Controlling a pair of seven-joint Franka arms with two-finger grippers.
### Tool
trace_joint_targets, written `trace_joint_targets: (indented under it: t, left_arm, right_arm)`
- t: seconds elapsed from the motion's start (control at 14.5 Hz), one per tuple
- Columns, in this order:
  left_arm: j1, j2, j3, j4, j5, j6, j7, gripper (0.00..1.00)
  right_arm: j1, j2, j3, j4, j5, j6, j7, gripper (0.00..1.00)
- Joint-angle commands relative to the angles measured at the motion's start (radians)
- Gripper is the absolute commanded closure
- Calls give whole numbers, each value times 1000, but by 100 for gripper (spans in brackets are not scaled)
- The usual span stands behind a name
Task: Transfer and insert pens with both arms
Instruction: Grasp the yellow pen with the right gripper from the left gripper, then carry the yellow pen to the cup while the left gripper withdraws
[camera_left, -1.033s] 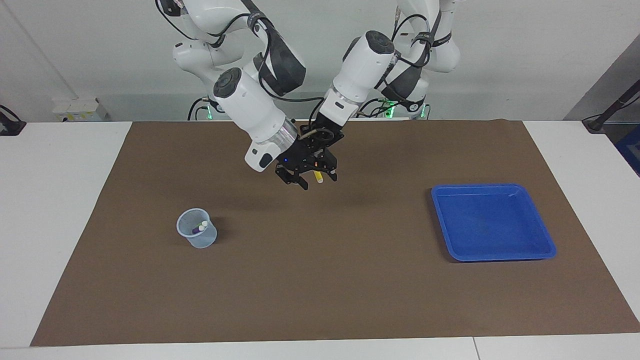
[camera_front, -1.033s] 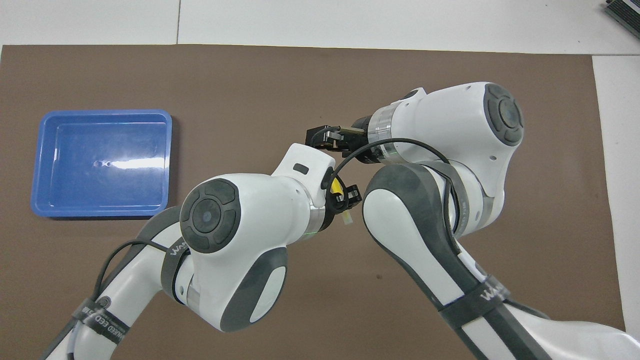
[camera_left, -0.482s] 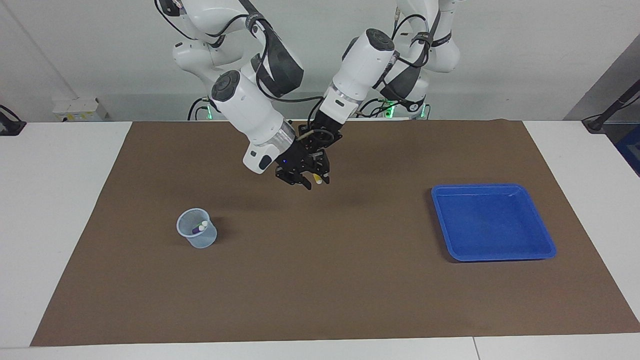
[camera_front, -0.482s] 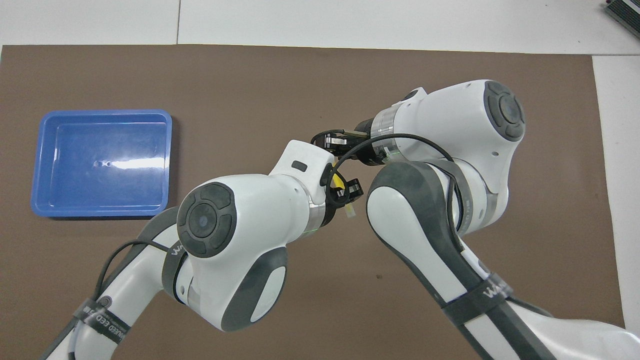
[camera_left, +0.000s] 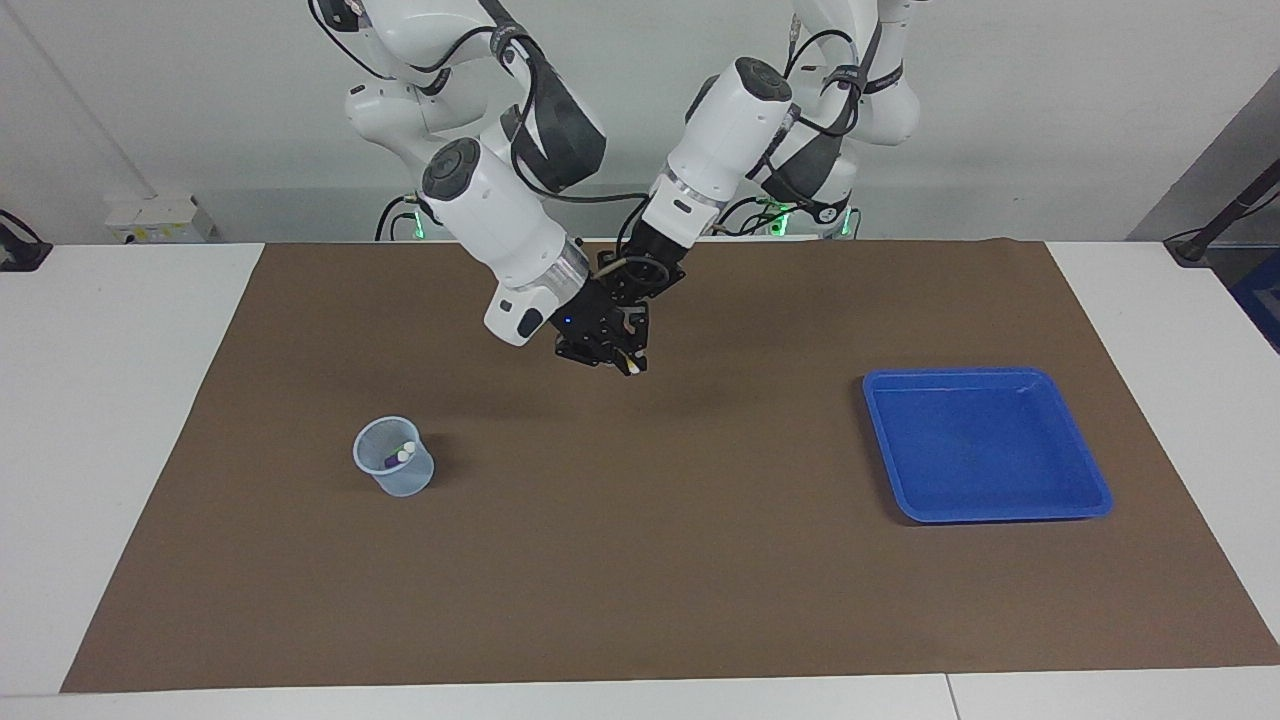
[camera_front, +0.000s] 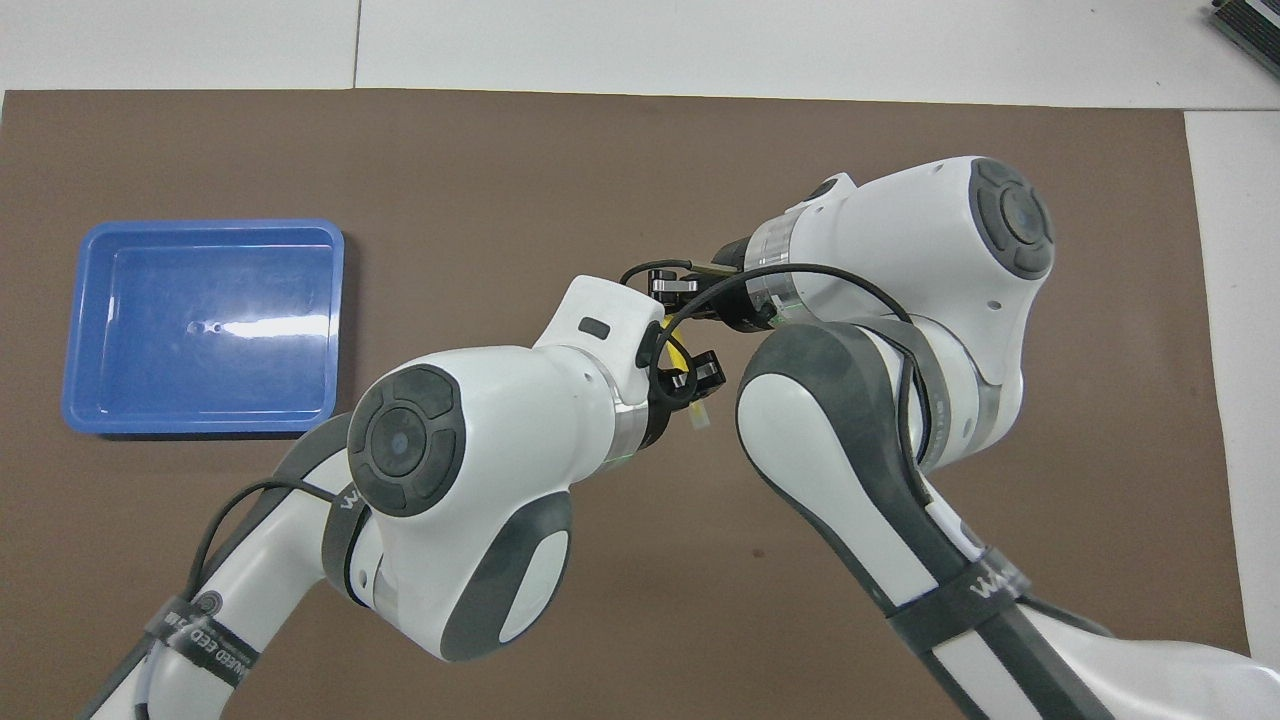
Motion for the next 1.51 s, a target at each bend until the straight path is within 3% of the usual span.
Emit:
trace_joint_targets:
  t: [0.0,0.21,0.28,0.34,0.41,0.9,1.24,1.45]
  left_arm:
    - [-1,2,7,-8,-18,32,-5,100]
    - [-1,2,7,-8,-18,30,-7,96]
    - [-1,2,7,-8,-18,24,-10,74]
    - [-1,1,9,-8,-18,13,-13,28]
    - [-2,-4,9,-13,-16,6,-21,0]
    - [79,-105,20,-16,16,-236,-2,0]
    - [259,-179,21,-13,51,-450,183,0]
    - [387,-208,21,-11,190,-520,295,0]
  right_arm:
    - [-12,-20,8,-8,0,-14,17,100]
    - [-14,-18,8,-7,-1,-14,16,100]
    - [-14,-18,8,-8,-1,-11,16,100]
    - [-16,-18,8,-8,-1,-11,13,100]
    - [-16,-18,8,-7,-1,-10,11,100]
    - [-20,-23,4,-39,-6,53,-179,100]
    - [-26,-65,4,-220,-6,382,-468,100]
    - [-103,-67,5,-224,-4,420,-683,100]
